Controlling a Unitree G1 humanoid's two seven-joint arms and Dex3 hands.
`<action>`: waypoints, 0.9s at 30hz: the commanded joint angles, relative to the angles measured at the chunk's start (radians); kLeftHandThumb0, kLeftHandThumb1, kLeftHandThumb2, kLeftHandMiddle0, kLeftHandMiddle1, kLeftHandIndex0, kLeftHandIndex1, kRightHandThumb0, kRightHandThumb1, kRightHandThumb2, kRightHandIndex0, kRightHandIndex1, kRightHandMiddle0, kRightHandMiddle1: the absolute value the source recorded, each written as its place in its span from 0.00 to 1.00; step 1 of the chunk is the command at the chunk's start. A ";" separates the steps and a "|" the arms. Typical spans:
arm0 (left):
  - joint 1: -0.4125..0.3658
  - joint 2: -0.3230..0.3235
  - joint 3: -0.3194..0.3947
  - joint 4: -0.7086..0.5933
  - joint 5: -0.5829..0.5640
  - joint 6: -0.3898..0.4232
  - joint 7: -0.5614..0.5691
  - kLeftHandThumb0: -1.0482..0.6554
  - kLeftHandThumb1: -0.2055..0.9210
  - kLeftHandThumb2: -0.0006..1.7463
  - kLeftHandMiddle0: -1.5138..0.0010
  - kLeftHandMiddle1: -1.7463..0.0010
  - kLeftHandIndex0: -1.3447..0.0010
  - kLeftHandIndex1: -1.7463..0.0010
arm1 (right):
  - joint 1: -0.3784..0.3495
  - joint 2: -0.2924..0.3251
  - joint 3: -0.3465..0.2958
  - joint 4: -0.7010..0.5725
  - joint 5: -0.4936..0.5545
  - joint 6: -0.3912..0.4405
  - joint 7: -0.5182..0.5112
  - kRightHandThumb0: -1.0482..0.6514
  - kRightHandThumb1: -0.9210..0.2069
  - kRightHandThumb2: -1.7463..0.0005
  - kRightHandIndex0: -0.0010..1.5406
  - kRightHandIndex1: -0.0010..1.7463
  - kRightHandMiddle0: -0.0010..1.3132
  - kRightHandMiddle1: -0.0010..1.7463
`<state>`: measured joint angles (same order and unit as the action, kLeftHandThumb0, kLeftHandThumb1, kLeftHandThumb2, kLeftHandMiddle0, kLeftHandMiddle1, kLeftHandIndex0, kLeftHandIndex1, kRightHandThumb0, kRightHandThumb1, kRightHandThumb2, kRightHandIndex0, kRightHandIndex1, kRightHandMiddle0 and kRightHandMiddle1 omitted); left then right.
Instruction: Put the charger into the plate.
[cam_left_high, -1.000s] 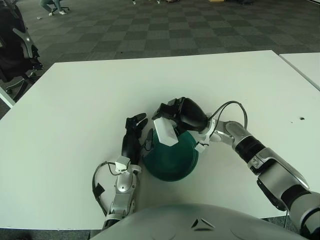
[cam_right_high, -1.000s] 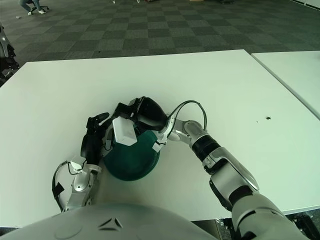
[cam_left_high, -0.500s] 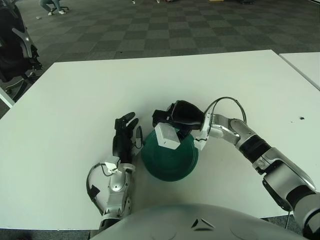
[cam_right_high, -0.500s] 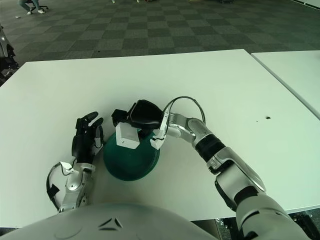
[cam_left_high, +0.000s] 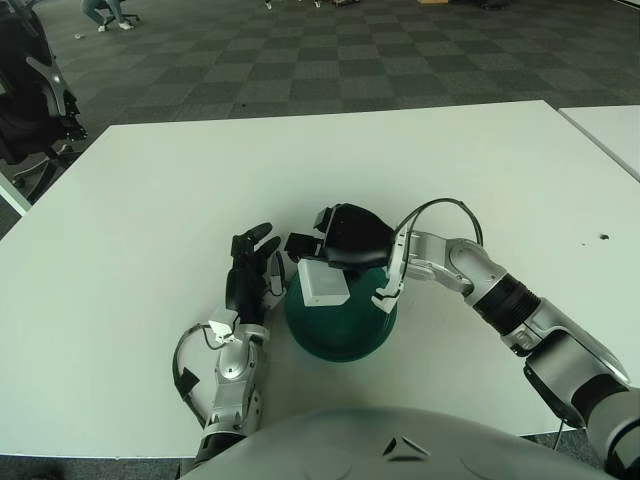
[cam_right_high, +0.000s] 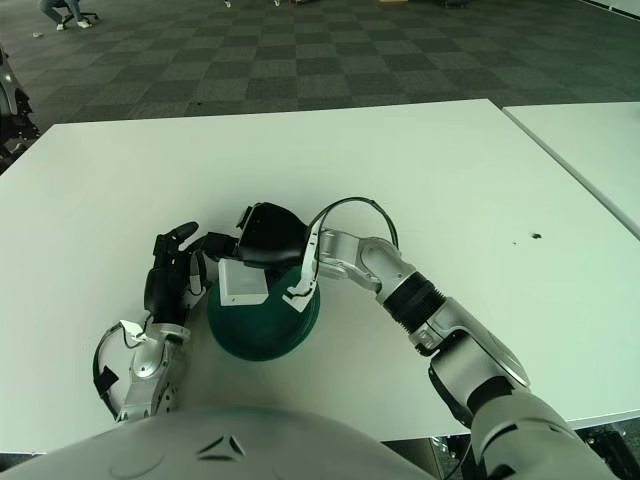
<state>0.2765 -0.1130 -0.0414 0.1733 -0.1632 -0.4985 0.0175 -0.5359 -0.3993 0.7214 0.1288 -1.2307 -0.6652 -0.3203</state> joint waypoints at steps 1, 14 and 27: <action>0.071 -0.014 0.039 0.146 0.068 -0.060 0.058 0.14 1.00 0.49 0.99 0.28 1.00 0.25 | -0.059 -0.045 0.031 -0.030 -0.182 0.050 -0.246 0.38 0.25 0.49 0.30 1.00 0.28 1.00; 0.098 0.074 -0.088 -0.055 0.333 -0.110 0.107 0.12 1.00 0.49 0.97 0.13 1.00 0.20 | -0.186 -0.027 0.144 0.102 -0.259 0.015 -0.402 0.12 0.00 0.49 0.05 0.08 0.00 0.13; 0.150 0.184 -0.099 -0.234 0.404 -0.131 -0.084 0.29 0.98 0.48 0.83 0.76 1.00 0.49 | -0.176 -0.055 0.128 0.129 -0.203 -0.016 -0.492 0.15 0.00 0.51 0.05 0.03 0.00 0.05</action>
<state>0.3927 0.0277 -0.1608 0.0454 0.1337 -0.7118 -0.0698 -0.6833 -0.4513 0.8528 0.2111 -1.4456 -0.6803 -0.7909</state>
